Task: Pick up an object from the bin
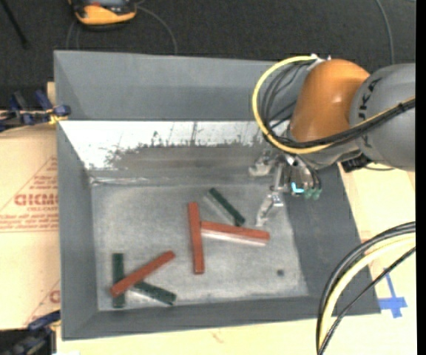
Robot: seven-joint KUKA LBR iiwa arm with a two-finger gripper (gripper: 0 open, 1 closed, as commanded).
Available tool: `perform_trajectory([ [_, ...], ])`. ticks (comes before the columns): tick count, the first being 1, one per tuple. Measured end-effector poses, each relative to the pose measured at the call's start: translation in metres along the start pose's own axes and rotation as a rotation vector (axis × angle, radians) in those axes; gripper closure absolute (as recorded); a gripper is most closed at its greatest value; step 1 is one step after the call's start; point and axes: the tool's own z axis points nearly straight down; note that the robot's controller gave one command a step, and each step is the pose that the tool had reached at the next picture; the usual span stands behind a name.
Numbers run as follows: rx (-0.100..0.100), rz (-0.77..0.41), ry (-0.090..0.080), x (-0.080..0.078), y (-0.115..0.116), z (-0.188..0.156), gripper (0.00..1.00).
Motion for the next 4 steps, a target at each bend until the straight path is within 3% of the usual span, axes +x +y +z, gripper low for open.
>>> perform_trajectory([
  [1,0.001,-0.001,-0.008,-0.002,0.000,-0.005,0.00],
  [2,0.003,0.122,-0.010,0.050,0.041,0.055,1.00],
  [3,0.003,0.121,-0.010,0.050,0.041,0.055,1.00],
  [4,-0.001,0.117,-0.010,0.022,0.046,-0.093,1.00],
])
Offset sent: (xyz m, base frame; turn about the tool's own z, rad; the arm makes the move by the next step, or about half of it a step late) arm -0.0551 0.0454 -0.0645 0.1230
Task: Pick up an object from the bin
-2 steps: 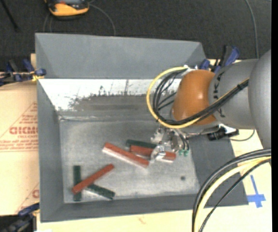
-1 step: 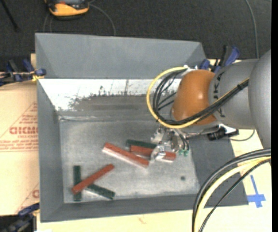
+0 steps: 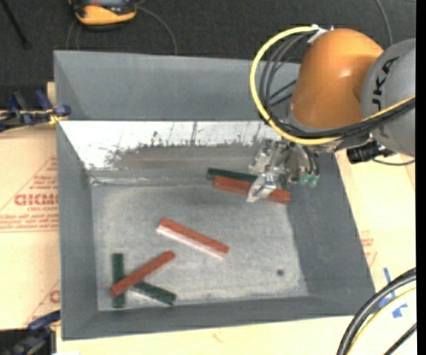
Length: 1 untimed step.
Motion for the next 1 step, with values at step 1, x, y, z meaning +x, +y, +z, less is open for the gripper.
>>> perform_trajectory([
  [1,0.000,0.000,0.002,0.0005,-0.0001,0.0009,1.00],
])
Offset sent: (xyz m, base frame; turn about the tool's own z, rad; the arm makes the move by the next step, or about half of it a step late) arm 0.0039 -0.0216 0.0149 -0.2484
